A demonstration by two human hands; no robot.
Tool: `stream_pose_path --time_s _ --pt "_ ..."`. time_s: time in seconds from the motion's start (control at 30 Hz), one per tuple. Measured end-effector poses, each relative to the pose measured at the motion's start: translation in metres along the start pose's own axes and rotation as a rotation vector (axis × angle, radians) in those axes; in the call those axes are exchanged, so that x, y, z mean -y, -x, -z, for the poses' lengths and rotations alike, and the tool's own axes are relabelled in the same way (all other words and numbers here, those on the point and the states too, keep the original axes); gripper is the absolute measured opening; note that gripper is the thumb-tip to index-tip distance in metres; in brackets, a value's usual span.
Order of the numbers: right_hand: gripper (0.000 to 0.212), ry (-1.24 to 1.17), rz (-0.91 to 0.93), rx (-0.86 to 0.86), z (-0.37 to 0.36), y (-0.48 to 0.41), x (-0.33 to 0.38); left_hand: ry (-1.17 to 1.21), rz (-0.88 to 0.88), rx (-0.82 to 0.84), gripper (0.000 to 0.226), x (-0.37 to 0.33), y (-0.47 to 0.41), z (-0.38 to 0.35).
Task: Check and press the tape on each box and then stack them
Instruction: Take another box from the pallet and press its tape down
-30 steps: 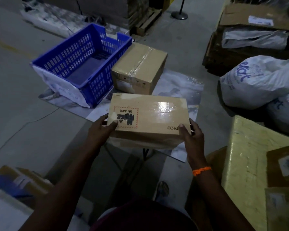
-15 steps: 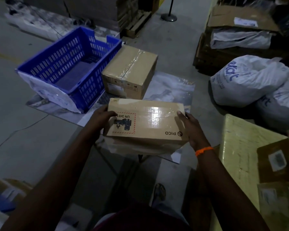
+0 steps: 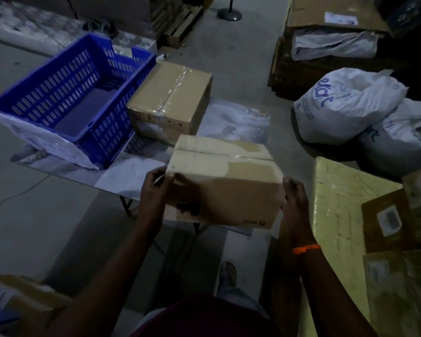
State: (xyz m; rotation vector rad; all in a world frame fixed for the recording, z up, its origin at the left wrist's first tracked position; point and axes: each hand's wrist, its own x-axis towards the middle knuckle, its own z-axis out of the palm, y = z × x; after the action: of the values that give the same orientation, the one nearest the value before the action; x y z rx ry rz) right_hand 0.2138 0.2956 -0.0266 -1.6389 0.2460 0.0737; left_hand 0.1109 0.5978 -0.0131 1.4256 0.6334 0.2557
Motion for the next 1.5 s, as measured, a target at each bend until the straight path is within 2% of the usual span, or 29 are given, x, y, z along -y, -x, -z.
stream_pose_path --time_s 0.13,0.27,0.37,0.4,0.5,0.57,0.67,0.7,0.87,0.97,1.07,1.17,1.27,1.37,1.43,1.5 --pt "0.022 0.11 -0.02 -0.002 0.016 0.026 -0.046 -0.001 0.175 -0.085 0.042 0.039 0.02 0.013" --pt "0.02 0.173 -0.089 0.004 0.019 0.037 -0.078 -0.035 0.216 -0.108 0.032 0.069 0.029 0.021" --pt "0.024 0.213 -0.074 0.002 0.016 0.024 -0.072 -0.095 0.231 -0.115 0.013 0.063 0.015 0.02" --pt "0.028 0.243 -0.077 0.01 0.013 0.017 -0.068 -0.118 0.247 -0.115 0.013 0.057 0.006 0.02" --pt "0.044 0.298 -0.119 0.072 0.001 -0.01 -0.049 -0.25 0.215 -0.066 0.047 0.04 -0.029 0.015" --pt "0.044 0.304 -0.113 0.156 -0.009 -0.029 -0.037 -0.398 0.204 -0.027 0.06 0.026 -0.051 0.004" --pt "0.035 0.259 -0.118 0.23 -0.023 -0.047 -0.017 -0.406 0.196 0.092 0.034 0.008 -0.065 -0.023" --pt "0.033 0.253 -0.115 0.23 -0.026 -0.051 -0.014 -0.414 0.188 0.097 0.035 0.008 -0.068 -0.029" --pt "0.045 0.289 -0.11 0.21 -0.03 -0.052 -0.015 -0.474 0.187 -0.013 0.084 0.026 -0.066 -0.032" --pt "0.059 0.206 -0.019 0.176 -0.027 -0.047 -0.002 -0.309 0.141 -0.021 0.074 0.015 -0.05 -0.037" --pt "0.042 0.058 0.057 0.109 -0.019 -0.053 0.019 -0.1 0.089 0.01 0.077 -0.002 -0.04 -0.035" --pt "0.057 -0.176 0.038 0.113 -0.007 -0.06 0.04 0.152 0.038 -0.041 0.035 -0.029 -0.031 -0.032" --pt "0.065 -0.217 0.005 0.135 -0.006 -0.065 0.045 0.093 0.053 -0.029 0.034 -0.042 -0.032 -0.03" --pt "0.077 -0.201 -0.083 0.121 -0.01 -0.055 0.033 0.161 0.174 0.079 0.028 -0.028 -0.027 -0.031" --pt "0.074 -0.175 -0.102 0.082 -0.006 -0.046 0.017 0.179 0.21 0.112 0.031 -0.011 -0.022 -0.033" --pt "0.067 -0.202 -0.138 0.027 0.004 -0.035 0.003 0.154 0.201 0.127 0.026 -0.01 -0.009 -0.042"
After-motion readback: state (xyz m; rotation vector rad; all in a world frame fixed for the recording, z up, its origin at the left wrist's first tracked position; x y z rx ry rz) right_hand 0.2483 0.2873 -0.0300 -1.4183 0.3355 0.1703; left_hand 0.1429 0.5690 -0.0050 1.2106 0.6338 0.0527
